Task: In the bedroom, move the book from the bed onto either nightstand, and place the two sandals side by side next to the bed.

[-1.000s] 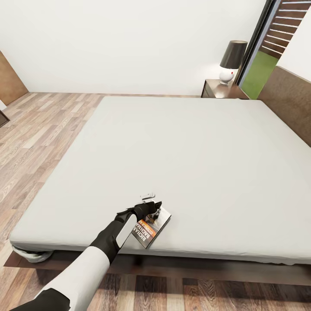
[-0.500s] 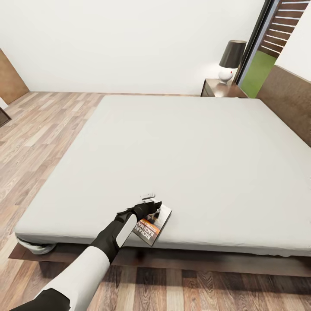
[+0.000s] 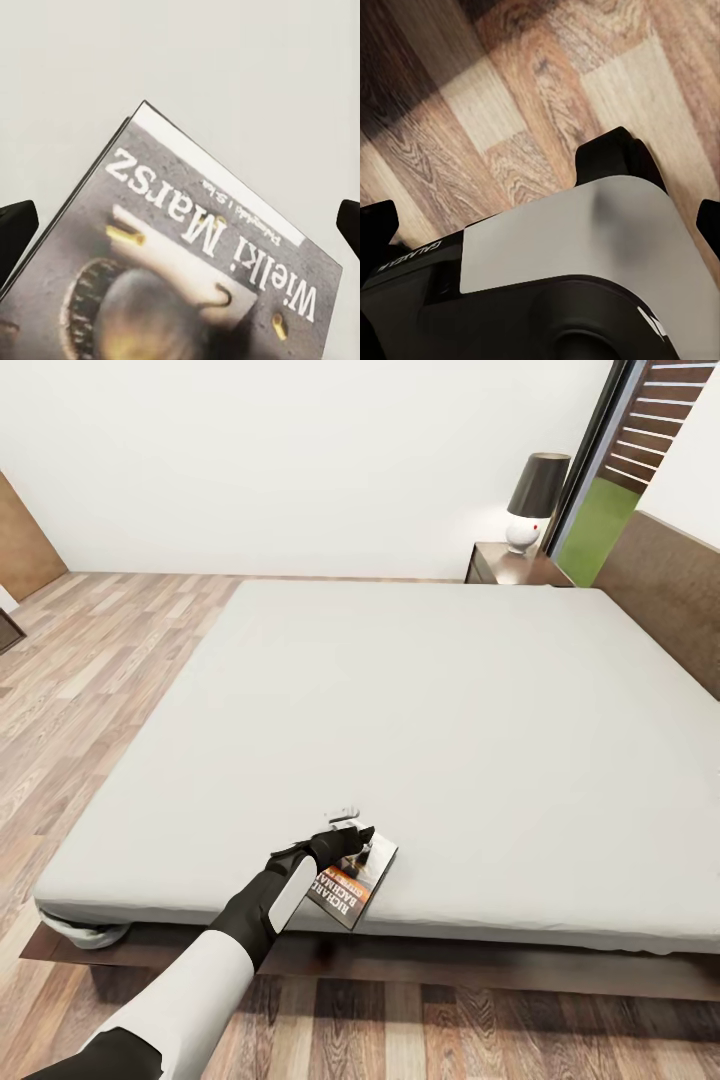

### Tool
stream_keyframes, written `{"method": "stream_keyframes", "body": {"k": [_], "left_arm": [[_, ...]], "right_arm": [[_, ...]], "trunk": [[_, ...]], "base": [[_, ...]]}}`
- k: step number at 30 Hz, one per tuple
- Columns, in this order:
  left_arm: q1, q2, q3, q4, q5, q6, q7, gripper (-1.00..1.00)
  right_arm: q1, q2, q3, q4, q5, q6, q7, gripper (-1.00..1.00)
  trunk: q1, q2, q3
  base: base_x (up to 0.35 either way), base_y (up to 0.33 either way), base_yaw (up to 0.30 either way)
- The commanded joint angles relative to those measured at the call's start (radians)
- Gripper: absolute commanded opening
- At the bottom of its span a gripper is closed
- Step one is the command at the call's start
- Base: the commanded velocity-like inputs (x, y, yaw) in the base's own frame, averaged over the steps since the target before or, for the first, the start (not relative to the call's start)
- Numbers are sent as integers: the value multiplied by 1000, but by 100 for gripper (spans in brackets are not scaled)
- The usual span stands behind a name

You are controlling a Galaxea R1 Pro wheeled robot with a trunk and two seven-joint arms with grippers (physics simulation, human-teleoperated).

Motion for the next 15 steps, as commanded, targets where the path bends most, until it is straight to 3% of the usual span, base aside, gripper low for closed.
{"method": "stream_keyframes", "body": {"k": [1, 15], "left_arm": [[0, 0, 0, 0, 4, 4, -1, 100], [0, 0, 0, 0, 4, 4, -1, 100]], "right_arm": [[-1, 0, -5, 3, -4, 2, 5, 100], [-1, 0, -5, 3, -4, 2, 5, 100]], "trunk": [[0, 0, -1], [0, 0, -1]], "base": [[0, 0, 0], [-67, 0, 0]]}}
